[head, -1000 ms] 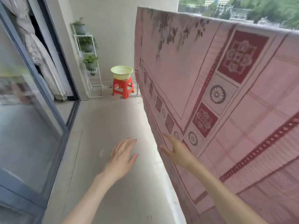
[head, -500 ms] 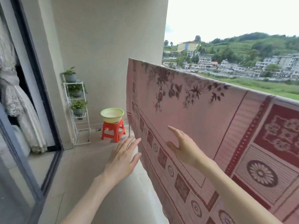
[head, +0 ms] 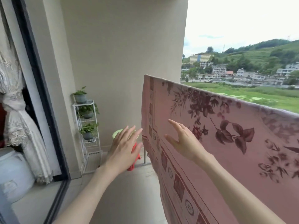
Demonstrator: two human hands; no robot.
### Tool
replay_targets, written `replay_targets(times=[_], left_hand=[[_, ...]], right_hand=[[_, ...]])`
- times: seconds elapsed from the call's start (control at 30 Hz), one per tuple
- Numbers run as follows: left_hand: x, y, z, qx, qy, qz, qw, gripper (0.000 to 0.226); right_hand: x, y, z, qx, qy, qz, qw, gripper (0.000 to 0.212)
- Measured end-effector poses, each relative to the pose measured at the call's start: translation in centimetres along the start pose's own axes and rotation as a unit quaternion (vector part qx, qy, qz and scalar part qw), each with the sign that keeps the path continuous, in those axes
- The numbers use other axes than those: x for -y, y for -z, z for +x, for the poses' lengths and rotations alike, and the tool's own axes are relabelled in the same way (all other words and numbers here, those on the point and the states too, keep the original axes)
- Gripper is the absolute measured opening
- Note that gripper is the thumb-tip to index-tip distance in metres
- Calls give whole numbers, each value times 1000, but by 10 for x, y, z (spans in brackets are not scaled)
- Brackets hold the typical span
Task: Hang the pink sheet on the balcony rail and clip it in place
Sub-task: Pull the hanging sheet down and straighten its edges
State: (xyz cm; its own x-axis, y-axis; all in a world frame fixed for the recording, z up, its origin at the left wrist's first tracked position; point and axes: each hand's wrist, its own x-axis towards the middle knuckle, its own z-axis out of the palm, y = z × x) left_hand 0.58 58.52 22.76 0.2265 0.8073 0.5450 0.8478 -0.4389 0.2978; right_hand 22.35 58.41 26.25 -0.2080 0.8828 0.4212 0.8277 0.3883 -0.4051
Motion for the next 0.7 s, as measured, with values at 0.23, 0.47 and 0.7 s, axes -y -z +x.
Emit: replay_targets(times=[0.23,0.47,0.7], left_hand=[[124,-56,96,9,51,-4,999,48],[251,-100,248,23,9,-26,999,49],[360,-135,394,29,-25,-94,995,45]], right_hand=[[-20,-91,154,33,14,8,999,62],[-29,-154,342,-1,2,-17,1000,61],[-56,-189,504,-25,-48,-69,996,60]])
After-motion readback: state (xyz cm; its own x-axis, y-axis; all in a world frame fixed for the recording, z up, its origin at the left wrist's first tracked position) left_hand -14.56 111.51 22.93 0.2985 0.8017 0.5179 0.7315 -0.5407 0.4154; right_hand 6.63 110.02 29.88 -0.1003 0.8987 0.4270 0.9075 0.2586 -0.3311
